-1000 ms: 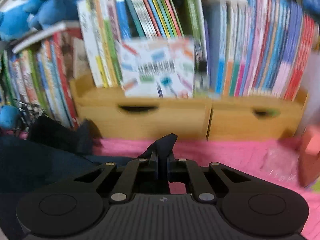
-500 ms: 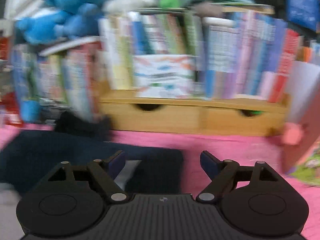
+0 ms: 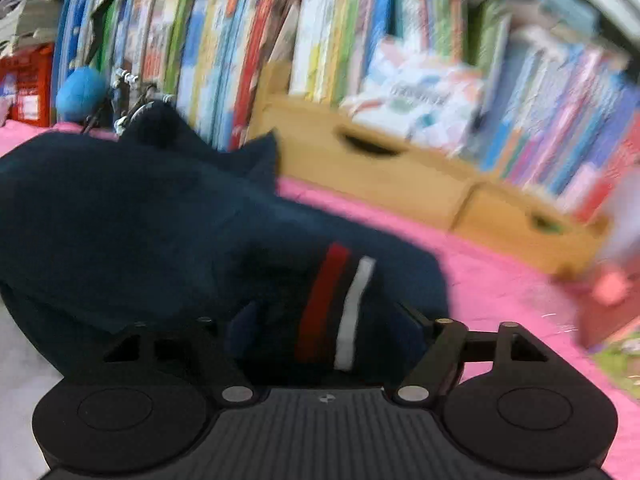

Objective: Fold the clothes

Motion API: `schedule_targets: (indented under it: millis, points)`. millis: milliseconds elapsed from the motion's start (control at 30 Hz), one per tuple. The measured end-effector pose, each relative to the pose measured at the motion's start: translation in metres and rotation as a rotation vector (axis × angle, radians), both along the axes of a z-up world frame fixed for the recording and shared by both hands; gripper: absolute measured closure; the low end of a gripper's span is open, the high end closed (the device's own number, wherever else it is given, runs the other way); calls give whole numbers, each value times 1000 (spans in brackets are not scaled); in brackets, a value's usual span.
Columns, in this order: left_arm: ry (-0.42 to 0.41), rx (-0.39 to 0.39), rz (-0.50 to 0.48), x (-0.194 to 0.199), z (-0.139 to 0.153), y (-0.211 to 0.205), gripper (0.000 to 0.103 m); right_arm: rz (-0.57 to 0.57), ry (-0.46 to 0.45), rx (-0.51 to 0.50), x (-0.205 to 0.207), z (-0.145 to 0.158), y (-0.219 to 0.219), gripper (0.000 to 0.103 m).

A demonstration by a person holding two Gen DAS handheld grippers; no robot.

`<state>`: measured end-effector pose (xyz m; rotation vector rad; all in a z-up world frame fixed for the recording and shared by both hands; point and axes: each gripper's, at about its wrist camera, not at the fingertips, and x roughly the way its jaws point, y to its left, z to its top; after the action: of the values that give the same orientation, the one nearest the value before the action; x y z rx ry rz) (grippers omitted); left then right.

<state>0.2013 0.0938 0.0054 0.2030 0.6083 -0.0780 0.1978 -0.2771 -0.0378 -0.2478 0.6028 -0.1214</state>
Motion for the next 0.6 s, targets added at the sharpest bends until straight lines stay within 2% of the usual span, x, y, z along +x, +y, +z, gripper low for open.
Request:
schedule_targets:
  millis: [267, 433, 600]
  points:
    - [-43, -71, -220, -112, 37, -38, 67, 137, -137, 113, -116, 66, 33, 21]
    - [-50, -85, -232, -175, 40, -55, 66, 213, -211, 122, -197, 97, 59, 18]
    - [-59, -147, -214, -232, 41, -52, 64, 211, -302, 82, -289, 135, 65, 11]
